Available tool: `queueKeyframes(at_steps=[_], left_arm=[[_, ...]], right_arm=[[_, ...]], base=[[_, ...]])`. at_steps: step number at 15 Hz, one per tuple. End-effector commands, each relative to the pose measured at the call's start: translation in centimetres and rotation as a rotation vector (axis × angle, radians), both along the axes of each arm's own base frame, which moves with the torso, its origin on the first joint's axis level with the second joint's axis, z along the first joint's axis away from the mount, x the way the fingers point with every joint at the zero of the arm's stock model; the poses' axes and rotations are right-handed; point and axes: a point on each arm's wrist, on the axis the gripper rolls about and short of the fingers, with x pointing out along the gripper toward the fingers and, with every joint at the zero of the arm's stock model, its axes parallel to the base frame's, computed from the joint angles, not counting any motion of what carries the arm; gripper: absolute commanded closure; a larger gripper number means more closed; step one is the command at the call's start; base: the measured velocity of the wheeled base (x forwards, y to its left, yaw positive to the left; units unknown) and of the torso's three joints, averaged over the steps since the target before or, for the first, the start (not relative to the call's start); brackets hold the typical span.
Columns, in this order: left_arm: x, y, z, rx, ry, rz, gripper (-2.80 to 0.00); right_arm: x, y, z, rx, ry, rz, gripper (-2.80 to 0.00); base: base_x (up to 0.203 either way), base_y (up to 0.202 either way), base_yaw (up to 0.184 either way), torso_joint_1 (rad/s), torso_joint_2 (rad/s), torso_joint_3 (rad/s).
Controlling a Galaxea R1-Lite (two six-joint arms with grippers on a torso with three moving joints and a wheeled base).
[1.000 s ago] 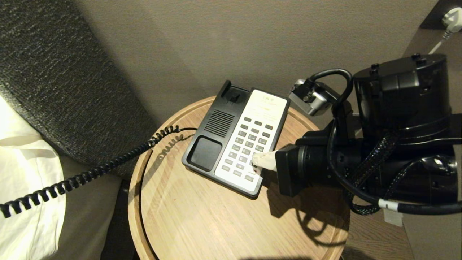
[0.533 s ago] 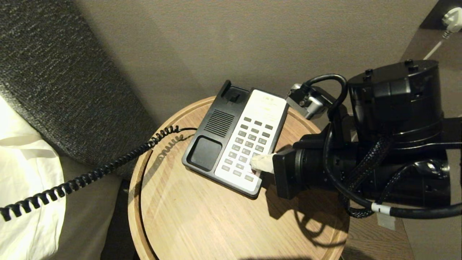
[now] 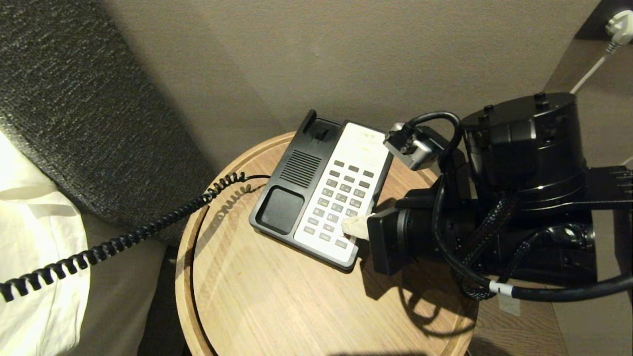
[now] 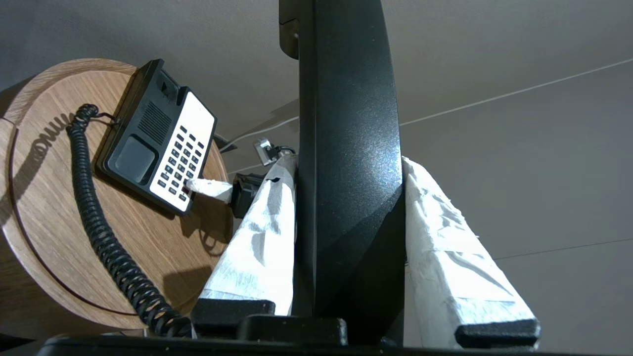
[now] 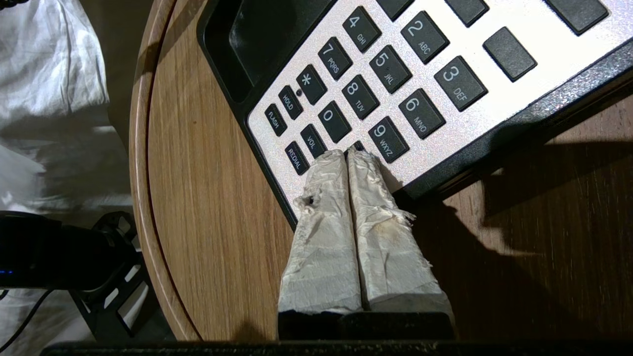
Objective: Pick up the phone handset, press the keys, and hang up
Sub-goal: Dial the number
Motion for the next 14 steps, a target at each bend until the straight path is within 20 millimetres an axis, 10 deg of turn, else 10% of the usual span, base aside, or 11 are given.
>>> queueKeyframes(at_steps=[1, 14], left_arm=[[0.0, 0.0, 0.0, -0.004, 0.003, -0.001, 0.0], [-0.1, 0.1, -0.2, -0.006, 0.006, -0.002, 0.0]], right_arm=[[0.2, 0.3, -0.4, -0.006, 0.006, -0.004, 0.0], [-0.3, -0.1, 0.7, 0.036, -0.02, 0.005, 0.0]], base=[[0.0, 0.0, 0.0, 0.0, 0.0, 0.0], [0.0, 0.0, 0.0, 0.0, 0.0, 0.0]])
